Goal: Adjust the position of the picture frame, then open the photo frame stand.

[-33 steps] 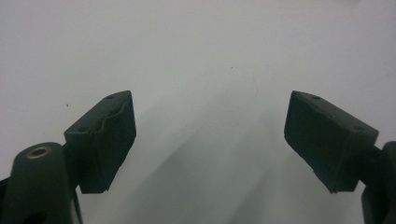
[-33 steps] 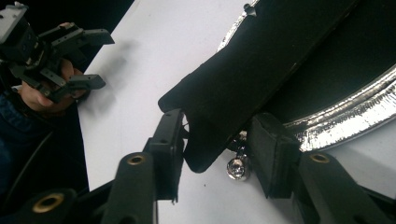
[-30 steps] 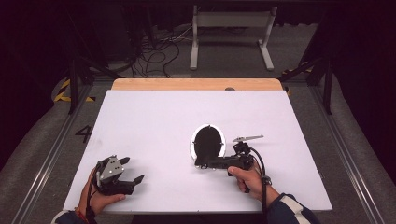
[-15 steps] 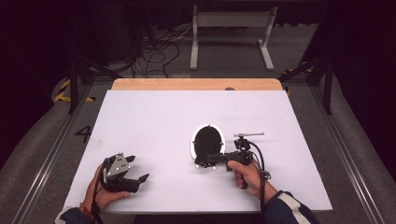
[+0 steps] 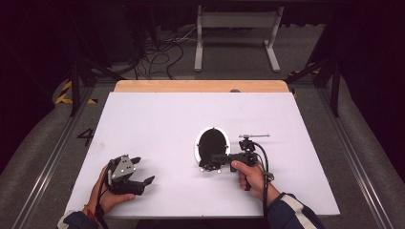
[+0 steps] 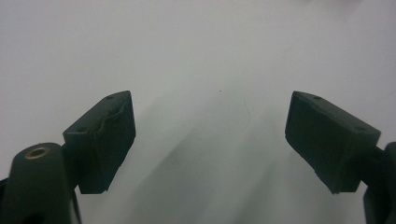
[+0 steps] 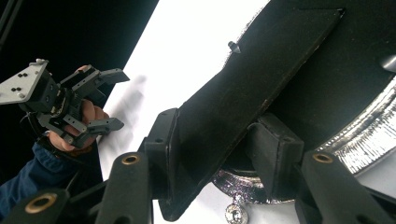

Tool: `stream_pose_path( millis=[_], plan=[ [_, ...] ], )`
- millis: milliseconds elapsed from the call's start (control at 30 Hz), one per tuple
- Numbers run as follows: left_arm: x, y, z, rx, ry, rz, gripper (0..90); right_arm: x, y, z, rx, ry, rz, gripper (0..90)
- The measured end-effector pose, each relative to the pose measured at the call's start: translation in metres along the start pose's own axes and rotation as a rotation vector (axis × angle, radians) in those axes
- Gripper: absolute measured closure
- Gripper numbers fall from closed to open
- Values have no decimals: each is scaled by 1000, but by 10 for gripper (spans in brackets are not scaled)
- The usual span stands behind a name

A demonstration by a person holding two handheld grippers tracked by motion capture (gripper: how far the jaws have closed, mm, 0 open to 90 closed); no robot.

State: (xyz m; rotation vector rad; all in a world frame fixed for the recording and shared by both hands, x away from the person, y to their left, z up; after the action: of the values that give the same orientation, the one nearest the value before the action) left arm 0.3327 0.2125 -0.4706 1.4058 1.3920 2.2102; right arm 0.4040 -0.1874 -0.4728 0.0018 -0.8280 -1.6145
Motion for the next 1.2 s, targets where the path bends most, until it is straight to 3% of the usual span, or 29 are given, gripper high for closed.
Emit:
stream_pose_path(
  millis=[300,567,700,833,1000,1200],
  plan=[
    [-8,12,6,33,-25,-14,169,0,2,0,24,-4,15,543],
    [-35,38,15,53,-83,-24,178,0,3,2,54,-19,27,545],
    [-57,55,16,41,-151,-9,178,0,3,2,92,-24,38,555],
    [-76,69,15,31,-189,3,177,0,4,2,123,-16,43,559],
    [-89,83,16,42,-212,-13,178,0,5,4,173,-18,46,559],
    [-108,90,15,66,-231,-7,178,0,4,8,266,-22,48,560]
  ],
)
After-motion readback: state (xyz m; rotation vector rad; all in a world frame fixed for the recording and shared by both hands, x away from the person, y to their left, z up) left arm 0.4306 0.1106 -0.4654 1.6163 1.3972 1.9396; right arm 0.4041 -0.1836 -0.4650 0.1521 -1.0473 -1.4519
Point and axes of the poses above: each handheld gripper's, and its own axes: x roughly backward along the jaws, y roughly out of its top, z roughly to its left, the point moved 1 cm from there along -x, roughly forward along the jaws, and after that the axes turned 2 degrees about -x, right-handed, at the moved point
